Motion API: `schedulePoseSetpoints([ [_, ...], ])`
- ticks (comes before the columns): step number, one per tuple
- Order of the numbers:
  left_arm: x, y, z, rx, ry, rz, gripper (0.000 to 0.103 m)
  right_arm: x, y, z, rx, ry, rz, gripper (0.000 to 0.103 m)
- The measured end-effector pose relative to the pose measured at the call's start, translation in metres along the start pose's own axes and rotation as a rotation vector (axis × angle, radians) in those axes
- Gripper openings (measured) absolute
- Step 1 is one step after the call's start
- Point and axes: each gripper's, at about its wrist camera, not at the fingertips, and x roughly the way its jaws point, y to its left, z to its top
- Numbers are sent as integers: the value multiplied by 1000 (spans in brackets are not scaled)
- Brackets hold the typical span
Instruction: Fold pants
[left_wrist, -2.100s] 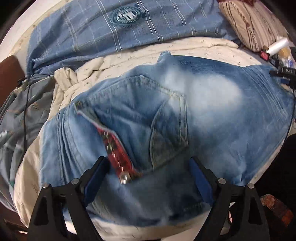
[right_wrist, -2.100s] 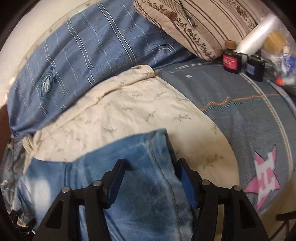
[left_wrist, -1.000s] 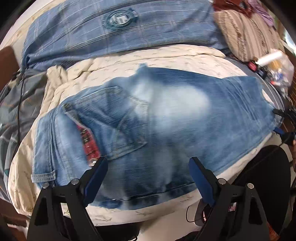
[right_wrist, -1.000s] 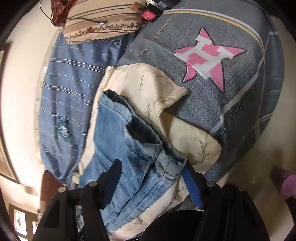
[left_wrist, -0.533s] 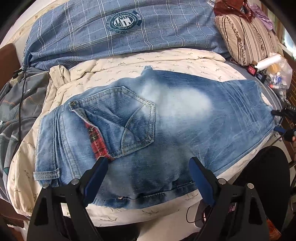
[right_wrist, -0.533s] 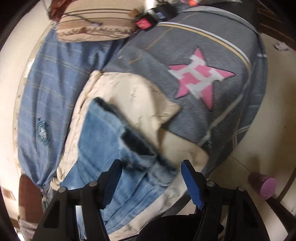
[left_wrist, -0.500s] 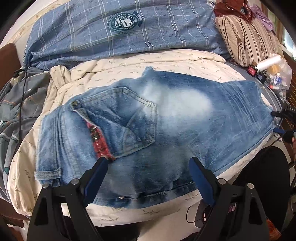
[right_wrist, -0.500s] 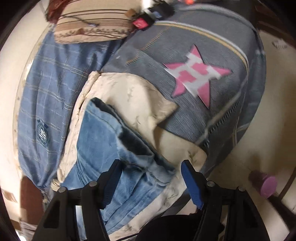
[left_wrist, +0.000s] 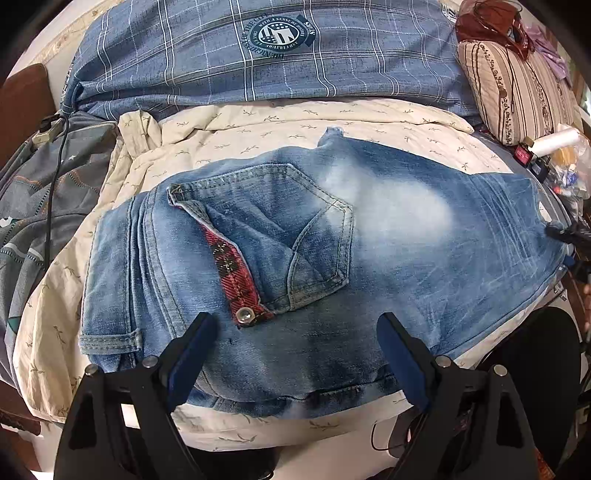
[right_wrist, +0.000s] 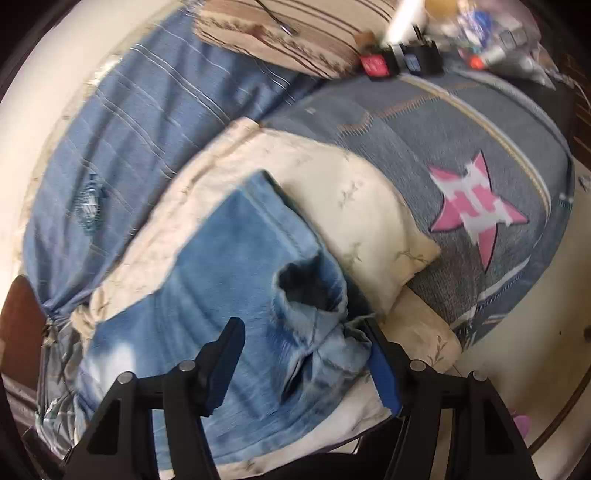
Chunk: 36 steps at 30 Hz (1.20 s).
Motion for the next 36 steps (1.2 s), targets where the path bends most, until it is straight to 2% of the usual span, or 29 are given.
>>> schedulePoseSetpoints([
  [1,-1,0,0,1,-1,3,89,8,-8,1,43,18,-12,67],
  [4,-5,9,1,-7,-14,37,89,5,-14,4,91,-11,39,66],
  [6,-7,20,3,-35,-18,51,89,2,-20,5,108,-18,62,57],
  [7,-7,27,4,-57,-20,53,89,1,-22,5,113,-22,64,43],
  [8,-7,33,6,-77,-20,57,89,-1,-25,4,113,-26,65,39],
  [12,4,48,5,-98,17,91,89,-14,-14,1,57,-66,55,36],
  [17,5,51,1,-104,11,71,89,-38,40,-2,-132,-136,54,34],
  [23,2,58,-1,-130,2,45,89,-55,128,-24,-341,-157,128,34],
  [29,-3,67,-2,-156,-15,35,89,-37,203,-87,-533,-37,226,34],
  [31,-4,69,-3,-160,-18,30,89,-20,216,-110,-564,45,263,34],
  [33,-6,70,-3,-160,-21,29,89,7,225,-137,-567,168,298,37],
  [34,-6,70,-4,-160,-22,29,89,19,227,-147,-567,226,307,47],
  [35,-7,71,-4,-161,-22,30,89,31,228,-158,-567,289,324,61],
  [36,-8,72,-4,-162,-23,30,89,39,228,-167,-567,340,350,66],
])
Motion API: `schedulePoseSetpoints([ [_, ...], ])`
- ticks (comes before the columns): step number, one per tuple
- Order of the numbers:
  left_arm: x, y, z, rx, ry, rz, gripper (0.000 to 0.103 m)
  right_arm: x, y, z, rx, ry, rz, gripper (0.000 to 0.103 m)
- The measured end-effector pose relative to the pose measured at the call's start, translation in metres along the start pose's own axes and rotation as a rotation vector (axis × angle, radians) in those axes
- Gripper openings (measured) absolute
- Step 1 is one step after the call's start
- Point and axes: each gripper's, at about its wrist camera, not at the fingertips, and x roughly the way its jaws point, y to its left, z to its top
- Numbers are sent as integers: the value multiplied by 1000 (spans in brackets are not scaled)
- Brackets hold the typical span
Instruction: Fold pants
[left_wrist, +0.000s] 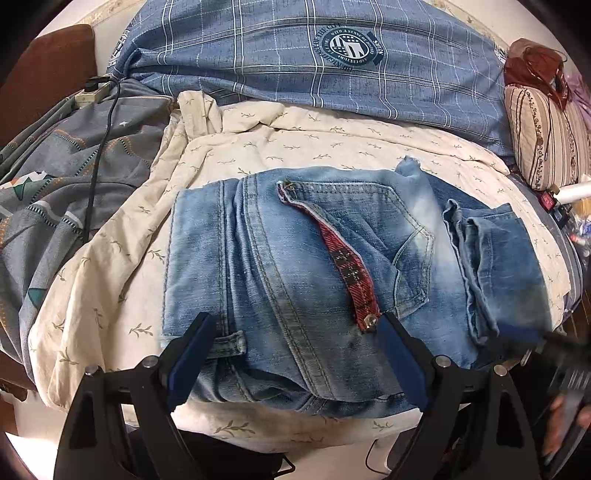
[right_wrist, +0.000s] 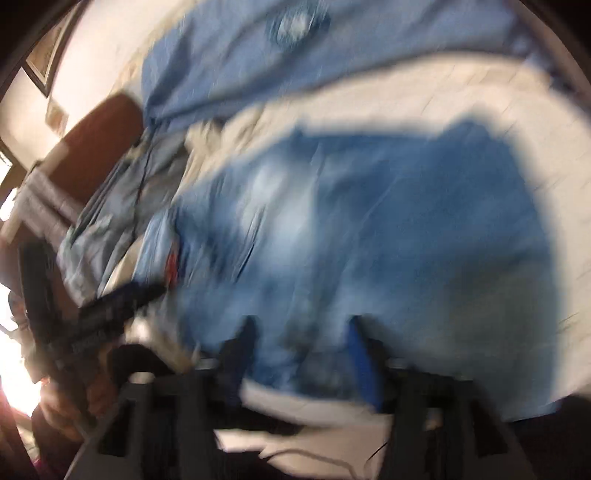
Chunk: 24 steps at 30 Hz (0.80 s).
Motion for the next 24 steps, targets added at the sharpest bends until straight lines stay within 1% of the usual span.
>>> schedulePoseSetpoints([
  [1,-1,0,0,-1,-1,-1,89,2,3,-4,-15,-6,11,71],
  [2,-3,0,0,0,-2,0,89,-1,7,-8,-37,-21,20,71],
  [3,-4,-2,0,3,-4,0,89,-4,8,-7,-53,-20,52,71],
  [4,-6,-3,0,5,-5,-1,89,-11,7,-5,-56,-22,103,71],
  [5,-9,-6,1,7,-11,-10,89,-23,5,-4,-53,-57,146,71],
  [8,-21,-21,3,21,-44,-50,89,-58,-8,1,-54,-179,231,71],
  [9,-25,-27,4,34,-55,-66,89,-68,-14,4,-46,-220,240,71],
  [10,-29,-39,6,58,-69,-89,89,-78,-21,7,-39,-269,227,71],
  [12,-31,-57,8,98,-80,-123,89,-85,-37,16,-2,-326,194,71],
  [14,-28,-80,9,144,-74,-151,89,-83,-56,24,64,-347,206,71],
  [16,-17,-106,7,188,-53,-165,89,-73,-75,35,139,-357,200,71],
  [18,-5,-124,5,220,-34,-175,89,-61,-88,48,189,-351,214,71],
  [20,12,-142,2,245,0,-178,89,-41,-102,57,259,-334,249,71],
  [21,22,-149,0,255,20,-173,89,-36,-112,60,291,-320,263,71],
  [22,34,-155,-1,268,36,-157,89,-26,-122,63,327,-293,257,71],
  [23,45,-160,-1,282,50,-125,89,-14,-130,66,350,-251,227,70],
  [24,59,-163,-2,293,74,-81,90,-11,-131,68,333,-269,234,70],
])
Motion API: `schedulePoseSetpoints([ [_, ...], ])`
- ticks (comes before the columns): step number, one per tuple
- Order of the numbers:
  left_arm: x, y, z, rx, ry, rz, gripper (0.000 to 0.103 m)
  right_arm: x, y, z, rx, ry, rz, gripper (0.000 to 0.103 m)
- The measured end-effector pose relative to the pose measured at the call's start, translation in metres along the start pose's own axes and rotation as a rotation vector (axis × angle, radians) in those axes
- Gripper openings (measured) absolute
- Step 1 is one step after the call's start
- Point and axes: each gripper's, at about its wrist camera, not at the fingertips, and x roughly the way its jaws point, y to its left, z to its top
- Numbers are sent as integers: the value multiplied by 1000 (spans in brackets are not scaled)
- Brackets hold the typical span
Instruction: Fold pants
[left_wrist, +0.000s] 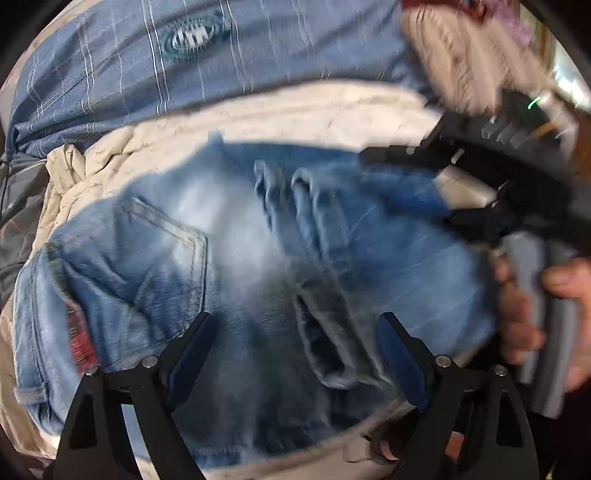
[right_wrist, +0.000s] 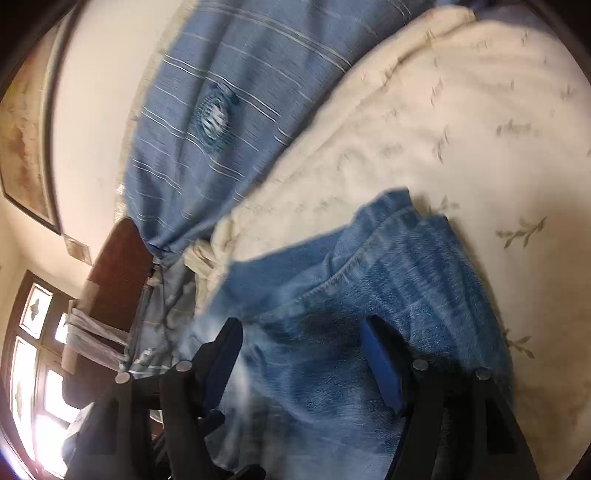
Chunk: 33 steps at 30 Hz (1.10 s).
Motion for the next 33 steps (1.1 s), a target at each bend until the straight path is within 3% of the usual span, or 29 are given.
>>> schedulePoseSetpoints([
  [1,5,0,1,-9,6,2,91,-3,3,0,-38,-37,2,70],
  [4,-2,3,5,-19,4,-8,91,-1,14,-2,-102,-14,-51,70],
  [8,-20,12,1,-24,-16,-16,91,-16,14,-10,-92,-14,-13,70],
  [13,-62,37,-21,-30,-108,55,91,-47,33,-37,-237,-45,-81,70],
  [16,-80,60,-35,-50,-146,138,91,-56,37,-60,-303,-36,-121,71],
  [19,-82,89,-48,-116,-129,193,91,-56,29,-76,-279,-14,-136,71],
  [24,-65,126,-58,-256,-60,185,91,-41,32,-87,-345,-4,-235,75],
  [29,-43,127,-62,-286,-26,181,99,-31,42,-101,-445,-38,-302,85],
  [33,-31,122,-64,-276,-16,186,103,-17,55,-114,-574,-30,-423,88],
])
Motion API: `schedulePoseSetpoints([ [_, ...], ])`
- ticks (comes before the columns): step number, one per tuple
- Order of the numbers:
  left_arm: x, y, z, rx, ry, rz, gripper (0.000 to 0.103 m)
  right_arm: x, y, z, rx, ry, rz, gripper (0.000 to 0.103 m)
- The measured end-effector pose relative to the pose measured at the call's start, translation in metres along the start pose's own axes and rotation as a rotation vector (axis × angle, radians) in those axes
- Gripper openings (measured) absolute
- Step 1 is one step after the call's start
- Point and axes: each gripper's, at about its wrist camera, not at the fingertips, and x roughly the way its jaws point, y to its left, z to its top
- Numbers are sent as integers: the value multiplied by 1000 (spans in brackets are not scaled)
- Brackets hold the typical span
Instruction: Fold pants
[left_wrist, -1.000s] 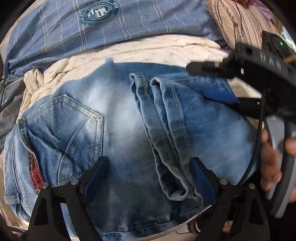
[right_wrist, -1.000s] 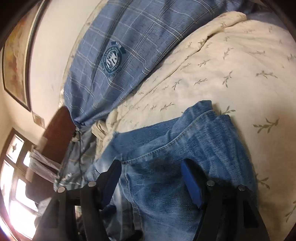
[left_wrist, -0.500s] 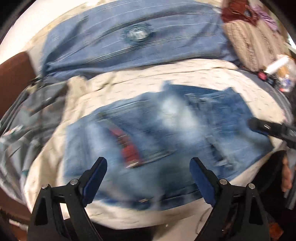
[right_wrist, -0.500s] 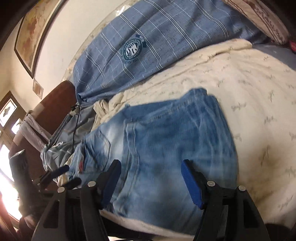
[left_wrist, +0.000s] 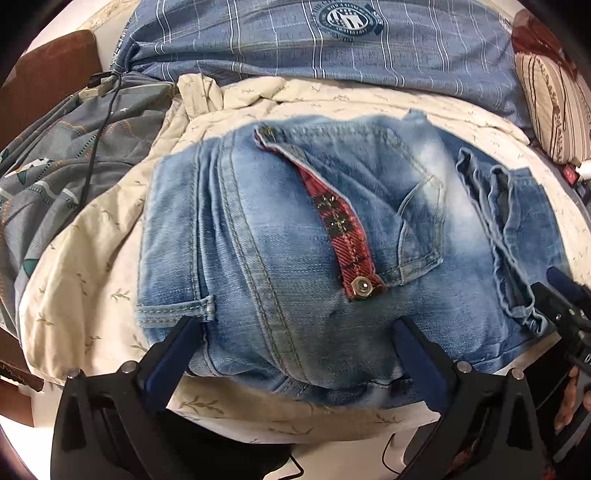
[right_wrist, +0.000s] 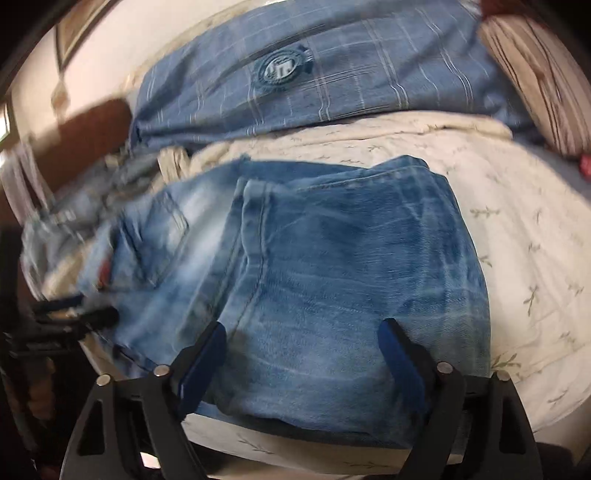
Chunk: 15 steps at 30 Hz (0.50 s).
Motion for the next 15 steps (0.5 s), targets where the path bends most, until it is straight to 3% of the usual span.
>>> schedulePoseSetpoints([
  [4,2,0,-5,-5,-24,-8,103,5,11,-2,-38,2,-70,91],
  [8,4,-3,-6,6,3,8,103,9,17,-2,-69,0,-100,94],
  [15,10,-9,0,0,43,47,103,11,18,-3,-94,-16,-98,97],
])
